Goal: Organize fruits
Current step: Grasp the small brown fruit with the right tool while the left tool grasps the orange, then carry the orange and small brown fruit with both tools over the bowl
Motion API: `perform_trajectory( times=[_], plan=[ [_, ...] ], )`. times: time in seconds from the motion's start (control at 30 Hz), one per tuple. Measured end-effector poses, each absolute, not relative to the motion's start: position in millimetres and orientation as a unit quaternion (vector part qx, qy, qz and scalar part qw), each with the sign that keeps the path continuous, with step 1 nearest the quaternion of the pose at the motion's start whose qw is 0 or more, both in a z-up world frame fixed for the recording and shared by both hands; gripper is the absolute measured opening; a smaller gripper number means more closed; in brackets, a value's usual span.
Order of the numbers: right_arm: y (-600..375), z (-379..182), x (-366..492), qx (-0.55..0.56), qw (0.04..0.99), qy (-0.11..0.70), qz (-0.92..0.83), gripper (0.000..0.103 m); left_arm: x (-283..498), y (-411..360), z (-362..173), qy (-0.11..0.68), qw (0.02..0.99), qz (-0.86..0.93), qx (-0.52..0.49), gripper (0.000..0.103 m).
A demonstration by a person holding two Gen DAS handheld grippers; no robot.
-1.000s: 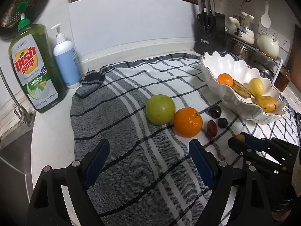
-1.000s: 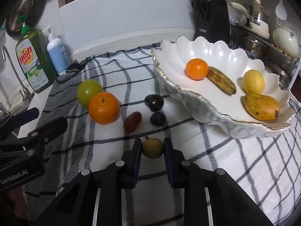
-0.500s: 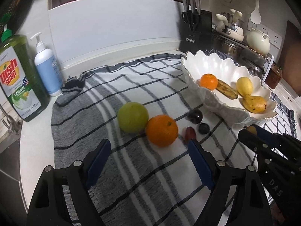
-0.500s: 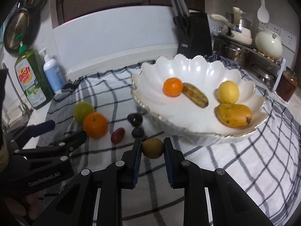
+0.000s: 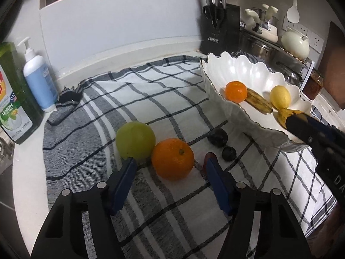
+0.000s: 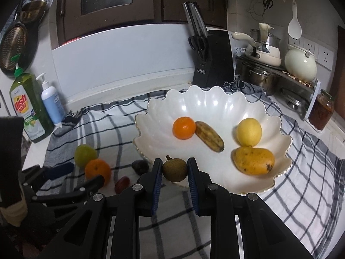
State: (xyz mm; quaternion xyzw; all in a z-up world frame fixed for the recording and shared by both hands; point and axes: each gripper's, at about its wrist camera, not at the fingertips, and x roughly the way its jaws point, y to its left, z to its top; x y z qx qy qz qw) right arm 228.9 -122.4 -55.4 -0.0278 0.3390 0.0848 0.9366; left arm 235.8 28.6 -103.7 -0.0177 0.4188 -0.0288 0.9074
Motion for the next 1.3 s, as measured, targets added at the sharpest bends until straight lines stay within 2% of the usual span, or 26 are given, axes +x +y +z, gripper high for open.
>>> perform_trajectory(
  times=[0.43, 0.53, 0.67, 1.03, 1.3],
  plan=[
    [-125, -61, 246, -0.029, 0.935, 0.343, 0.090, 0.025, 258, 23, -121, 0.440, 0.897, -0.028, -0.021, 0.062],
    [-126, -63, 250, -0.031, 0.934, 0.345, 0.089, 0.025, 262, 23, -124, 0.441, 0.897, -0.026, -0.021, 0.059],
    [-125, -65, 253, -0.031, 0.933, 0.347, 0.089, 0.025, 265, 25, -124, 0.439, 0.898, -0.022, -0.019, 0.047],
    [-126, -64, 252, -0.023, 0.932, 0.350, 0.090, 0.025, 258, 26, -119, 0.438, 0.898, -0.031, -0.029, 0.046],
    [-131, -51, 239, -0.016, 0.937, 0.339, 0.090, 0.025, 243, 26, -95, 0.415, 0.909, -0.029, -0.026, 0.046]
  ],
)
